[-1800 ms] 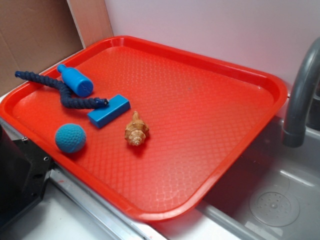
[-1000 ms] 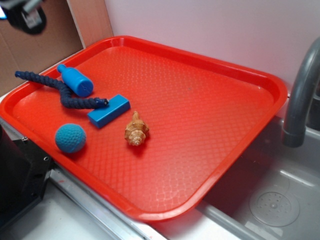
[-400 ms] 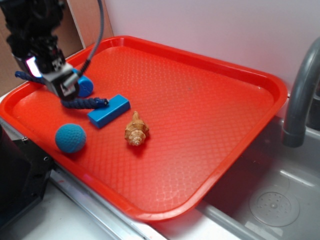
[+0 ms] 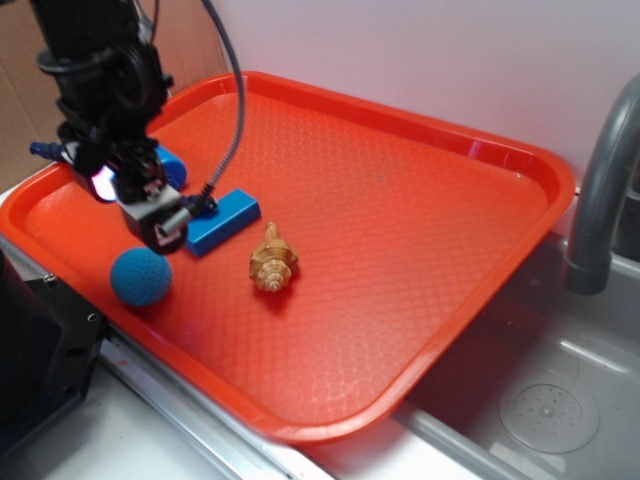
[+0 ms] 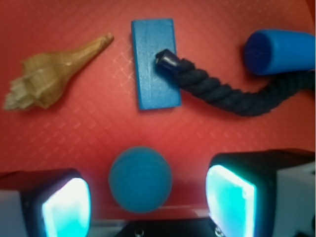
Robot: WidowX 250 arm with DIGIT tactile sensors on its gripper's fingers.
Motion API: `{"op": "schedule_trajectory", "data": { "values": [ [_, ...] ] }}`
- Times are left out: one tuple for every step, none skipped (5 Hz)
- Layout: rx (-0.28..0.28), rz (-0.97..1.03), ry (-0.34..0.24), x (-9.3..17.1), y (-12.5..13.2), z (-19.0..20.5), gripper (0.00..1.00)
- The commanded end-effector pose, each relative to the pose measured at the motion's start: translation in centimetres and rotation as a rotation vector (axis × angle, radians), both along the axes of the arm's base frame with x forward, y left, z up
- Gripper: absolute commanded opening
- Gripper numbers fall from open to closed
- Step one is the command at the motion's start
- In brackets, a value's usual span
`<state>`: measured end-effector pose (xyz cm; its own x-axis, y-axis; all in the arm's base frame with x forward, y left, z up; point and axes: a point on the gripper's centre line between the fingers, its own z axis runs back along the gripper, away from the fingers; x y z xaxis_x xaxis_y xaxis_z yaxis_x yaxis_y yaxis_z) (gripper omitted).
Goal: Grab the blue ball.
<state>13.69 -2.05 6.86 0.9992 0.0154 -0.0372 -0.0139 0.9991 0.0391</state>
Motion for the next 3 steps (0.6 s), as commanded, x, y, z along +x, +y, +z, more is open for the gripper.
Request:
{"op": "schedule_trajectory", "data": {
  "values": [
    [0.004,-0.074,0.014,-0.9,-1.8,-2.3,1.0],
    [0.029,-0.072,0.058,-1.4,-1.6,-3.7,1.0],
    [0.036,-0.03,0.091,-1.7,-0.9,-4.6,1.0]
  ]
}}
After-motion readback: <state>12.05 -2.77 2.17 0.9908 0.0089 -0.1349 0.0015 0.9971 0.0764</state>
